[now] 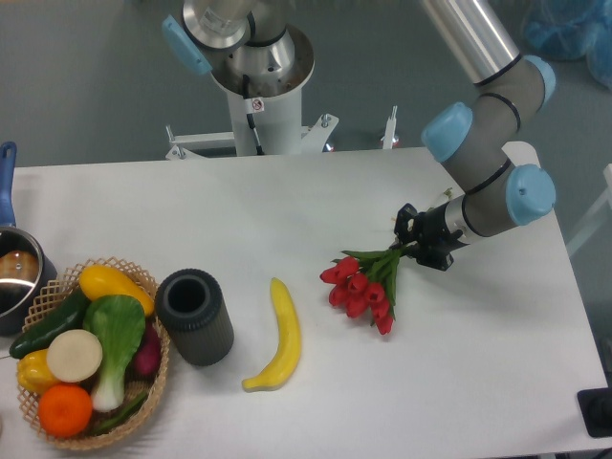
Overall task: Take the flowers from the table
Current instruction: 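Lift the red tulip bunch up off the table by the stems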
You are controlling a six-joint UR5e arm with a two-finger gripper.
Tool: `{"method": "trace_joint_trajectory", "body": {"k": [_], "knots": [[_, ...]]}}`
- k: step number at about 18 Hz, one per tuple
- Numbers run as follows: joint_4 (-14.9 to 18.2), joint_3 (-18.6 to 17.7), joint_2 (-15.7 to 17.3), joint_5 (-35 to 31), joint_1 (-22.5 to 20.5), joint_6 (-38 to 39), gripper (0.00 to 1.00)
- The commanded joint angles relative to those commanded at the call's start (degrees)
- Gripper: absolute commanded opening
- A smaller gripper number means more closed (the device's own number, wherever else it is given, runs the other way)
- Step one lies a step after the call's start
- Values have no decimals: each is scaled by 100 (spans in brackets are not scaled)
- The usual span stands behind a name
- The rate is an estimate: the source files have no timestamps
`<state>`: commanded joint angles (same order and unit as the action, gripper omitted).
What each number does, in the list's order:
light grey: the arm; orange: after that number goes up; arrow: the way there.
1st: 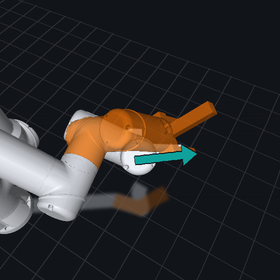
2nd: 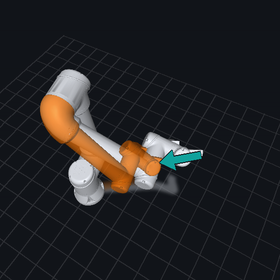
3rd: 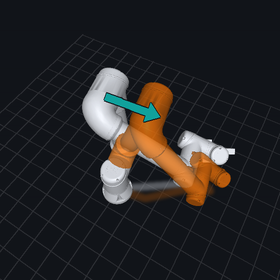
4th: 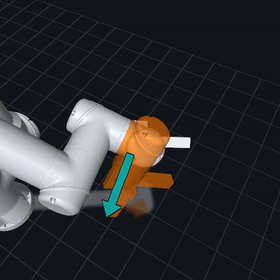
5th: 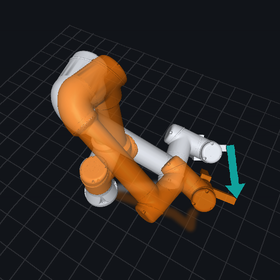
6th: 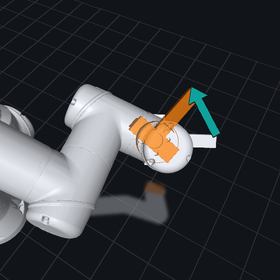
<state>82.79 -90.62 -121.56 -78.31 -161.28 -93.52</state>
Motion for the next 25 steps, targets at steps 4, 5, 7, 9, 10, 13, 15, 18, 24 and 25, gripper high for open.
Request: {"method": "trace_joint_trajectory", "body": {"k": [4, 5, 7, 9, 10, 13, 15, 18, 24, 25], "knots": [[9, -18, 176, 281, -35, 0, 16], [0, -26, 237, 369, -53, 0, 16], [0, -9, 369, 649, -62, 9, 16], [0, -17, 553, 913, -114, 9, 16], [9, -26, 589, 1062, -140, 9, 17], [88, -184, 904, 1528, -351, 0, 17], [88, -298, 1141, 2124, -483, -9, 17], [97, -509, 1581, 2995, -597, 87, 18], [97, -563, 2355, 4050, -598, 781, 18], [97, -563, 2460, 4287, -589, 913, 18]]}}
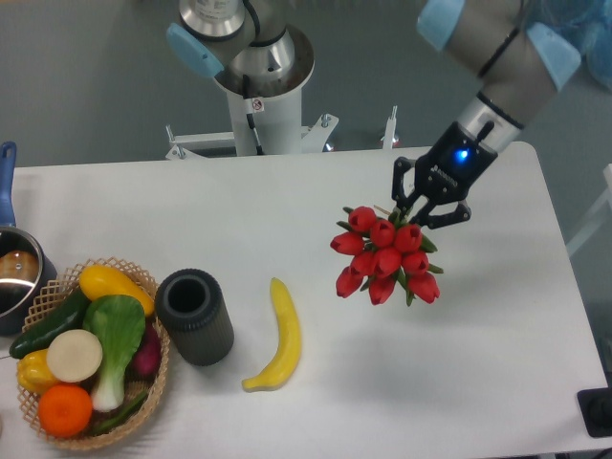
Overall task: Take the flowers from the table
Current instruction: 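Lift the red tulip bunch up off the table by the stems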
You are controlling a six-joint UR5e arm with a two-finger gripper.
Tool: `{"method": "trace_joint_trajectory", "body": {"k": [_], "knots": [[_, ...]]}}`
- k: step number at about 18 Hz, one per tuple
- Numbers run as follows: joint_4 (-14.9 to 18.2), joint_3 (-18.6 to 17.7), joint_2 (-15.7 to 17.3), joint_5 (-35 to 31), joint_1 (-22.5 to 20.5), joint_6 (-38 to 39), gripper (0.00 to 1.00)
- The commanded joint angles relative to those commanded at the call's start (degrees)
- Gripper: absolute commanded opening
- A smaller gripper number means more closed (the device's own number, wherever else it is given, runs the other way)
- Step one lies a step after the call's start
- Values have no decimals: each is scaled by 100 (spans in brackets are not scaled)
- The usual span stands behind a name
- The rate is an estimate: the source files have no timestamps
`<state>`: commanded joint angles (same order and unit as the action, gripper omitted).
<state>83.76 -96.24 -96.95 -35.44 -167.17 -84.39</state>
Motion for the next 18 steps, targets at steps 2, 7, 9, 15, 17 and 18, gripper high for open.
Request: {"method": "trace_joint_trajectory", "body": {"k": [2, 7, 9, 15, 17, 18], "knots": [[-17, 44, 115, 492, 18, 185, 18], [-53, 105, 212, 1398, 175, 414, 18], [-53, 106, 247, 1732, 193, 476, 18], [-132, 9, 186, 2190, 325, 467, 19], [-132, 9, 168, 2322, 316, 476, 19], [-141, -9, 168, 2331, 316, 476, 19]]}}
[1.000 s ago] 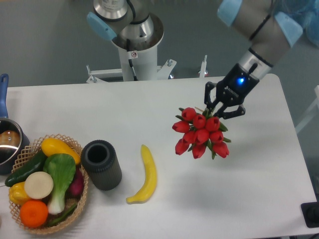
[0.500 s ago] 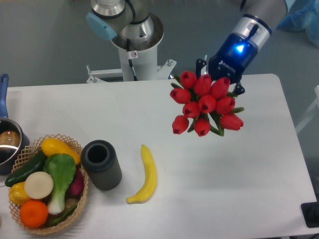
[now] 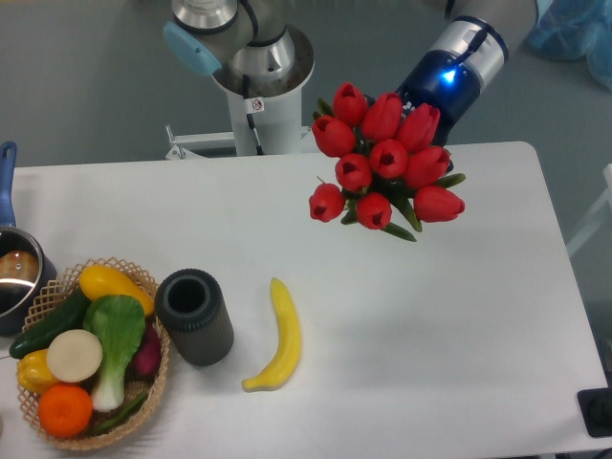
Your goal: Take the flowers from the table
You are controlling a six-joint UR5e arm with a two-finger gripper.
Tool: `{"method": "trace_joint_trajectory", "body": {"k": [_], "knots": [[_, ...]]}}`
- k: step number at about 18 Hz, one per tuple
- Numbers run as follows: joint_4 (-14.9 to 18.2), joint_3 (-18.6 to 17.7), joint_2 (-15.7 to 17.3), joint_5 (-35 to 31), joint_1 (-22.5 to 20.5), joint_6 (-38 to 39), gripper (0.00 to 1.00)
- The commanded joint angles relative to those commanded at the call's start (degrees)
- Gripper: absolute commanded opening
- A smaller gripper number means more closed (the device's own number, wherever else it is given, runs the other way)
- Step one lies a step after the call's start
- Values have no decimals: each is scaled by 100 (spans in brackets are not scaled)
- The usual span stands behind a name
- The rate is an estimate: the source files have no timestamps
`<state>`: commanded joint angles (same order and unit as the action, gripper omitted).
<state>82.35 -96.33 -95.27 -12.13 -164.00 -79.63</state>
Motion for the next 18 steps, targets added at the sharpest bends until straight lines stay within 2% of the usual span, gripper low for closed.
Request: {"method": "trace_joint_trajectory", "body": {"k": [16, 18], "knots": [[-18, -176, 0, 9, -9, -62, 20], [-61, -325, 70, 9, -26, -79, 20]]}}
